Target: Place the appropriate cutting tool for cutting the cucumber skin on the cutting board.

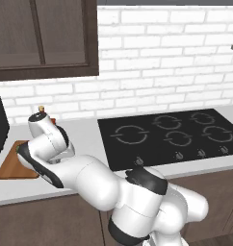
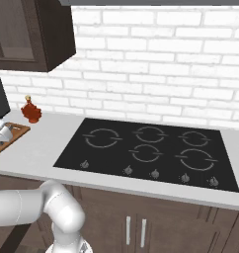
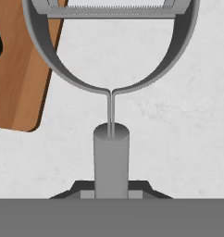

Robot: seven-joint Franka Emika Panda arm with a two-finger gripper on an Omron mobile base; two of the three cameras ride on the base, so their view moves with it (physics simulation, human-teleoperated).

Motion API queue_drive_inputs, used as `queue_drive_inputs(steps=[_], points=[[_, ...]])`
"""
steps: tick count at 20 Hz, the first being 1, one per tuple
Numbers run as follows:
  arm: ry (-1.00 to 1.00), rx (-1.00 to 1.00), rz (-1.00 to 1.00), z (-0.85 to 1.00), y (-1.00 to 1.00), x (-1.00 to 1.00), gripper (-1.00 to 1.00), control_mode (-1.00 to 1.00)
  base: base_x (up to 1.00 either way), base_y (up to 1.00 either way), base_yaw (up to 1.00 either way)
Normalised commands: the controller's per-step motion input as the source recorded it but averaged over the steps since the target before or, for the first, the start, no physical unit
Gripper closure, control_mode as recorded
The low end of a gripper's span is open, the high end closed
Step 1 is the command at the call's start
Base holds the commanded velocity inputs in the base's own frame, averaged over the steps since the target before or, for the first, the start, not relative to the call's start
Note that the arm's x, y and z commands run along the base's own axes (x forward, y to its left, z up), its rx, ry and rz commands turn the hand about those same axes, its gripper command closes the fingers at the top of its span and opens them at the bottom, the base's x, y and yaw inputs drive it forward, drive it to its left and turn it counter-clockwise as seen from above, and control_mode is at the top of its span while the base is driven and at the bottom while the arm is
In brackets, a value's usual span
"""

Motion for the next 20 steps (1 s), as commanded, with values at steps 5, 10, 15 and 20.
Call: queue_drive_inputs(steps=[5,10,15,20], points=[[0.0,0.1,0.0,-0.14,0.27,0.17,1.0,-1.0,0.0,0.0,0.0],[0.0,0.04,0.0,0.0,0.01,0.41,1.0,-1.0,0.0,0.0,0.0],[0.05,0.07,0.0,0.0,0.01,0.34,1.0,-1.0,0.0,0.0,0.0],[0.06,0.12,0.0,-0.04,0.22,0.14,1.0,-1.0,0.0,0.0,0.0]])
